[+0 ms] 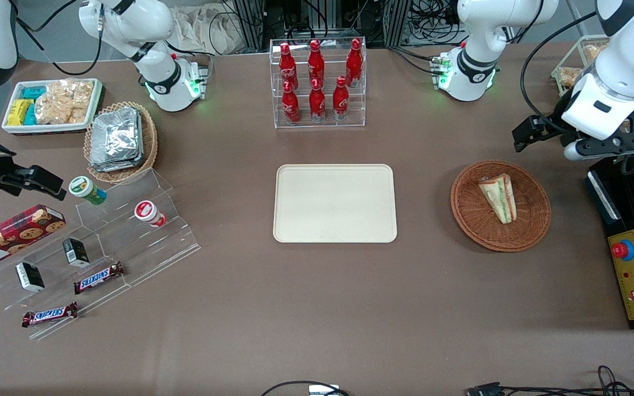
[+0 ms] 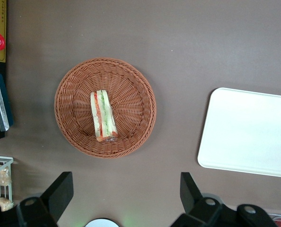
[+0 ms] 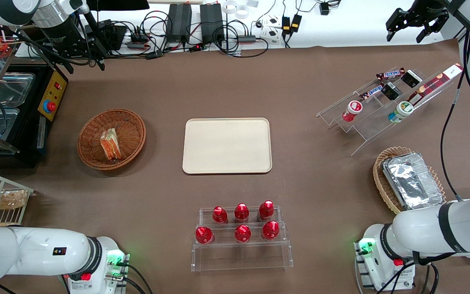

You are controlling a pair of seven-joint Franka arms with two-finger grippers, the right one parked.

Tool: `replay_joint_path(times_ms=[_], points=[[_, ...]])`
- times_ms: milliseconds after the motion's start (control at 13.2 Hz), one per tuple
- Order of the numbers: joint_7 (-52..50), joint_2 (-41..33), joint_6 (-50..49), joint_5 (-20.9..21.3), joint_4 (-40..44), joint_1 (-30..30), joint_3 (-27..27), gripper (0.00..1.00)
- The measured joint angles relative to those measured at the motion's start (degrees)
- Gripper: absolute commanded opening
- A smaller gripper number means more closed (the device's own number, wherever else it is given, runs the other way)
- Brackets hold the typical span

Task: Place sandwich from basket to tray
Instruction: 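Lower the open left gripper over the wrapped sandwich in the basket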

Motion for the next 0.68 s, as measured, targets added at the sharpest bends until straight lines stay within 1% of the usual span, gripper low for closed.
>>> replay_joint_path(times_ms=[529,681], points=[[-0.5,0.0,-0.7,0.0,0.1,0.0,-0.7,1.00],[-0.6,0.0,-1.3,0.0,-1.2,0.1,-0.6,1.00]])
